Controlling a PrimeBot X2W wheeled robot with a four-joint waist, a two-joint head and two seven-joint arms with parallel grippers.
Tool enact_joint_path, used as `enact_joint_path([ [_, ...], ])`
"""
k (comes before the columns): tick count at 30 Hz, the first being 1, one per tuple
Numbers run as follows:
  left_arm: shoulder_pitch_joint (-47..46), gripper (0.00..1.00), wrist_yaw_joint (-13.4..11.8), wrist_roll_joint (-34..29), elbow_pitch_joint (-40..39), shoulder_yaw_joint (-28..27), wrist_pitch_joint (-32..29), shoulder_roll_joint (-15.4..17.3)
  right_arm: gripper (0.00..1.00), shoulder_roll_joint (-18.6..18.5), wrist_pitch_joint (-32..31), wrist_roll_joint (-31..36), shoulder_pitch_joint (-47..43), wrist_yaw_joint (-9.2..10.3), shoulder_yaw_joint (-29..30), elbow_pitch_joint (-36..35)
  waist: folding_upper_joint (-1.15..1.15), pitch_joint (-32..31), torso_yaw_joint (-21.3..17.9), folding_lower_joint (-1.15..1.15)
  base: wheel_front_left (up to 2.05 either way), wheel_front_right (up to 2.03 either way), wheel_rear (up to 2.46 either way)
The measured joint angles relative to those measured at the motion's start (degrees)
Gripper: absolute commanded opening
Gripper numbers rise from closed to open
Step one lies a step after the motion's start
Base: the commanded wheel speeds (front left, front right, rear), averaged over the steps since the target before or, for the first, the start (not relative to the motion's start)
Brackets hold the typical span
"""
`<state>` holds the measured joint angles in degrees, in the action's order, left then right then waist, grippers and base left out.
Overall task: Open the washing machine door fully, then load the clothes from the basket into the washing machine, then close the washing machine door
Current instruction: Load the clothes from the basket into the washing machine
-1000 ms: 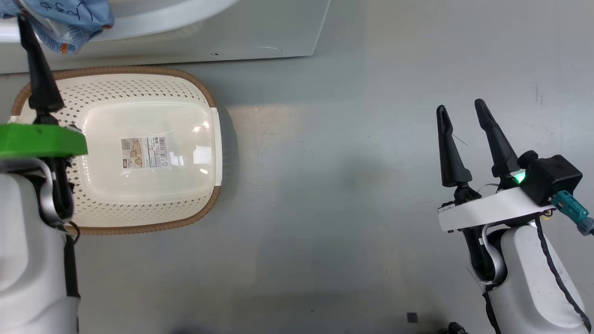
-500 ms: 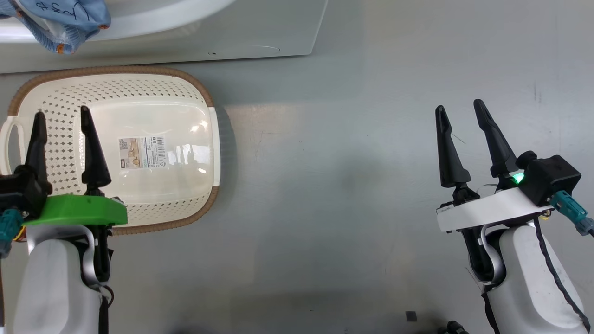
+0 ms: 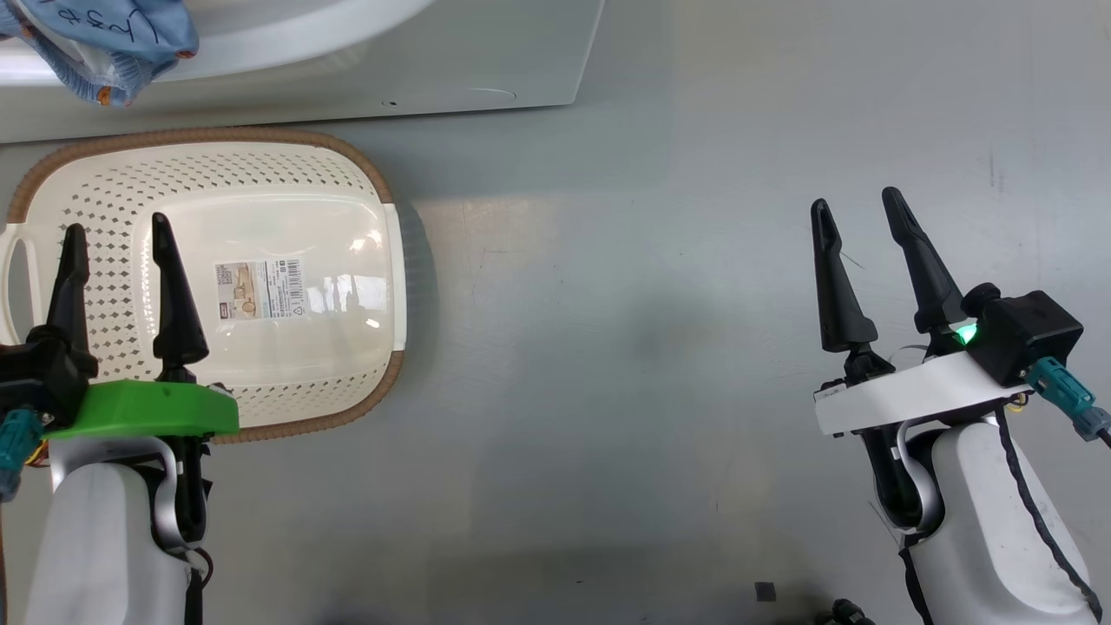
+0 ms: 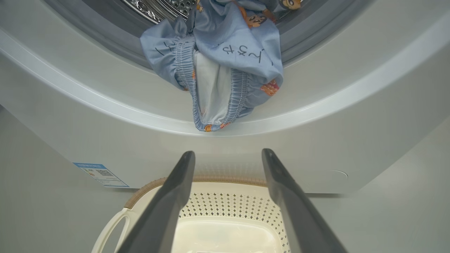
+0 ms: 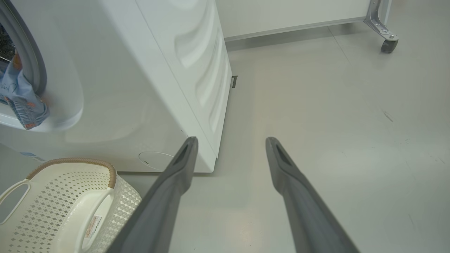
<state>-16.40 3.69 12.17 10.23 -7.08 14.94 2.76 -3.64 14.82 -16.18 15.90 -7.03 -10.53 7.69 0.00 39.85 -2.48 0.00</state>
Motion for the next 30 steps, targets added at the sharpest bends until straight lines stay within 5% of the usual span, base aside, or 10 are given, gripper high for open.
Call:
enact_joint_path([
  [30,-5.2,1.0,0.8,-0.5,-1.4,-2.4,0.0,0.6,1.0,0.1,0.0,-0.6,0.1,0.0,-2.6,1.0,0.0,-0.2,-2.2,0.0,0.0,0.0,0.0],
])
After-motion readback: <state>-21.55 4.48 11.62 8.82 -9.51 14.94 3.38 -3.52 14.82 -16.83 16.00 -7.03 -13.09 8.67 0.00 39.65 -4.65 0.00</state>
